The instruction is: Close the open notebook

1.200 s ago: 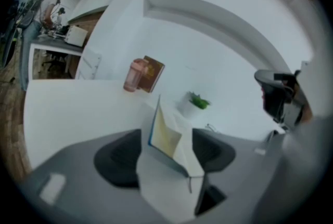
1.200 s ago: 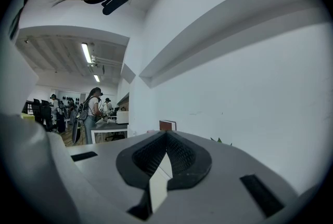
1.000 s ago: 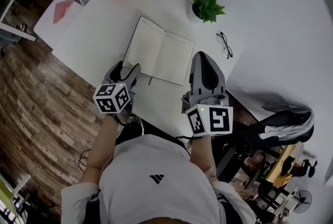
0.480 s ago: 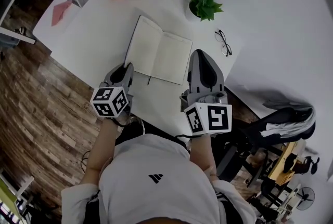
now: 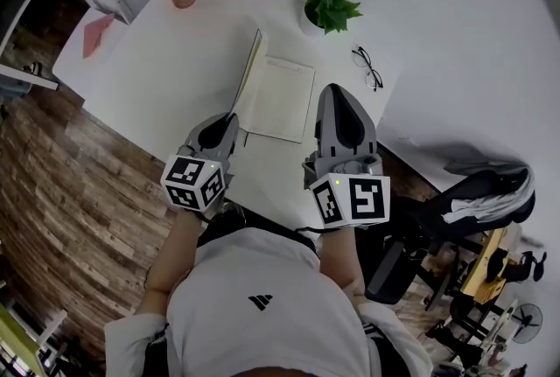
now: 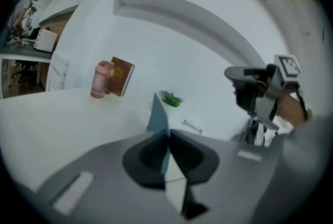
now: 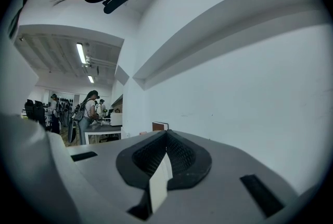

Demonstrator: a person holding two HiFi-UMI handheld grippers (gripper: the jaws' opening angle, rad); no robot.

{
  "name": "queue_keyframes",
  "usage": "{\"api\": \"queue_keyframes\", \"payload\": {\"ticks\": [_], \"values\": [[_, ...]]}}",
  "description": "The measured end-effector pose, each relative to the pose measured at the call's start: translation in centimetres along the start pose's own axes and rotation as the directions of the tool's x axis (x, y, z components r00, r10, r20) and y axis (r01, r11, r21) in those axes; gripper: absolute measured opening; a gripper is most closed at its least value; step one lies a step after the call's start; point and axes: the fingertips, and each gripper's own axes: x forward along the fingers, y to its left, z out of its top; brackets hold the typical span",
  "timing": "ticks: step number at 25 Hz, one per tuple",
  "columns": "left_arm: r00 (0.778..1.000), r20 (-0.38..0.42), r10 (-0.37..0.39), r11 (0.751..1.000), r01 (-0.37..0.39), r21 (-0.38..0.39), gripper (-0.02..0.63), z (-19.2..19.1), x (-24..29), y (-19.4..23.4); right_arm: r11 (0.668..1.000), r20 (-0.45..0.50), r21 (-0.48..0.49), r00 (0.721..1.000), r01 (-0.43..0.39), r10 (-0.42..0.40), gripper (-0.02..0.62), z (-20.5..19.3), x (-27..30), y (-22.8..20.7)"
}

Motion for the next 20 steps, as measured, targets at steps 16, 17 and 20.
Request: {"api": "queue_keyframes", "payload": {"ticks": [16,17,20], "values": [[0.967,-0.161,-0.199,0.964,0.223,0.147,0.018,-2.0,4.0,-7.1,0.992,0.014,0.024,0.992,0.122,-0.122,-0.002,0.0,-2.4,-4.8],[0.963,-0.174,-0.206,0.960,0.233,0.154,0.018,-2.3,4.3,-7.4,0.991,0.014,0.026,0.992,0.128,-0.129,-0.002,-0.1,-2.5,-5.1],[0.951,-0.216,-0.220,0.950,0.259,0.174,0.018,-3.2,5.1,-8.3,0.989,0.013,0.032,0.989,0.145,-0.146,-0.002,-0.2,-2.9,-6.1]]}}
